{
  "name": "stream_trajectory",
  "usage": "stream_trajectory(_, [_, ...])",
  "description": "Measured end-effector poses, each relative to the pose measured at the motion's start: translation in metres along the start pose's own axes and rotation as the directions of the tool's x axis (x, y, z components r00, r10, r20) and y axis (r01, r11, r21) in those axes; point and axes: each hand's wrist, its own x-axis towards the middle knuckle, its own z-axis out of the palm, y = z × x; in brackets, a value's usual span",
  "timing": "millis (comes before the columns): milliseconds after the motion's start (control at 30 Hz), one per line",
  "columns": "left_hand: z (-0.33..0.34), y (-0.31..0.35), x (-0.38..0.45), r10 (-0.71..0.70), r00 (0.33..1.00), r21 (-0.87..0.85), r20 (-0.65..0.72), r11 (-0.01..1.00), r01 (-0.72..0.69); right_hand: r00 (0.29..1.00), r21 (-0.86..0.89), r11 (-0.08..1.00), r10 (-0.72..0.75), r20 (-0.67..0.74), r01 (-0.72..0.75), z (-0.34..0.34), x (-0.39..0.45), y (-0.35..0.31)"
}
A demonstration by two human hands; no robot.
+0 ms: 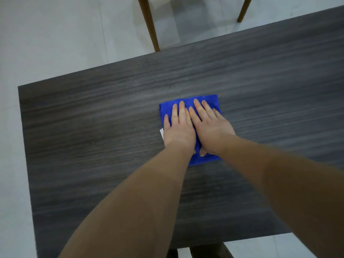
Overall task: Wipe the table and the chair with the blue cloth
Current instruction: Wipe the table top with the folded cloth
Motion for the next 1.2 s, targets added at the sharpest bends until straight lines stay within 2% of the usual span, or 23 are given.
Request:
stream_trajectory(667, [0.004, -0.01, 0.001, 0.062, 0.997, -0.079, -0.055, 0.995, -0.066, 0.995, 0.011, 0.996, 0.089, 0.035, -0.089, 0.001, 0.007, -0.012])
stream_trajectory(967, [-0.001, -0.012, 0.0, 0.071, 0.997, -0.089, -0.028, 0.993, -0.074, 0.995, 0.019, 0.996, 0.091, 0.036, -0.091, -0.002, 0.007, -0.013])
stream_trajectory(1200, [0.004, -0.012, 0.002, 0.084, 0.993, -0.007, -0.081, 0.996, -0.085, 0.993, 0.033, 0.995, 0.095, 0.069, -0.097, -0.007, 0.007, -0.014])
